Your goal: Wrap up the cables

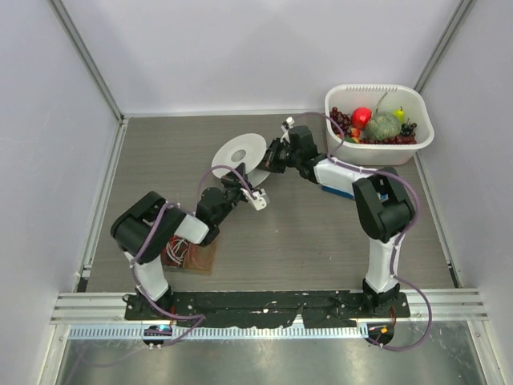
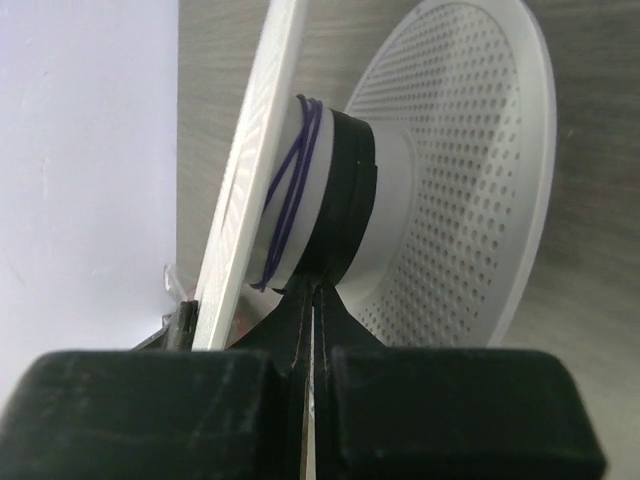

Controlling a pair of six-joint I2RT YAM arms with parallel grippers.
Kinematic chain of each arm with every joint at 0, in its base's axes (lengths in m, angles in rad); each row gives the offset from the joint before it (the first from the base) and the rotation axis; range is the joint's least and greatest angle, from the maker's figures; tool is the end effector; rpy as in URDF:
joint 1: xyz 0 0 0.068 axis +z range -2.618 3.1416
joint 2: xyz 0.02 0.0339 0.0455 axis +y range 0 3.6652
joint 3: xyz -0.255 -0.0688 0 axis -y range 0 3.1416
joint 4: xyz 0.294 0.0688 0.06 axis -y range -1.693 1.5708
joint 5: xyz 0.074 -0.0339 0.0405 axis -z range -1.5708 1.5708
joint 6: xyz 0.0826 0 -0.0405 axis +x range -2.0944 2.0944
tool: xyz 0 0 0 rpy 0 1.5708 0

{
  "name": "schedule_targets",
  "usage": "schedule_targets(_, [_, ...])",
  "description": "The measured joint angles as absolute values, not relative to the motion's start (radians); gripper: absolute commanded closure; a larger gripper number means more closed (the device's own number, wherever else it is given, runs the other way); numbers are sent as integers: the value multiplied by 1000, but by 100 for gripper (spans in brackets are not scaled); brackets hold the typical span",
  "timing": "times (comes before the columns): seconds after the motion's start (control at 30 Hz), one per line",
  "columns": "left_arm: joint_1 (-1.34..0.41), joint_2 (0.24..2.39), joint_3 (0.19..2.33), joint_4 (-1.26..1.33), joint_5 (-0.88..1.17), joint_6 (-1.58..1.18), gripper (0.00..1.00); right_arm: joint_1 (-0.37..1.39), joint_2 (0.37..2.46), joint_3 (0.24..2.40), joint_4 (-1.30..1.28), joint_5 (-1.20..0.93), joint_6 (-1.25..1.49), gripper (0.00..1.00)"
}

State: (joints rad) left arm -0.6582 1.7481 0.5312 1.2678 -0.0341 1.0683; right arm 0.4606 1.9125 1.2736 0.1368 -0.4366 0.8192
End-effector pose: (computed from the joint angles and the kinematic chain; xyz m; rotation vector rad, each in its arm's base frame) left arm 0.3019 -0.2299 0.1175 1.1449 1.0153 0.3534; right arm 0.4393 0.2570 0.1550 0.1103 2.2608 1.1923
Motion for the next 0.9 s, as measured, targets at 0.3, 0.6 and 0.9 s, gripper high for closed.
schedule_targets(0.3, [-494, 2067, 739, 1363, 139, 1208, 100, 443, 2208, 1496, 266, -387, 854, 99])
schedule_targets(0.6, [-403, 2276, 966, 1384, 225, 1301, 94, 435, 2424, 1711, 382, -321, 879, 99])
schedule_targets(0.9, [-350, 2383, 1121, 1372, 300, 1338, 91, 432, 2545, 1835, 487, -273, 874, 99])
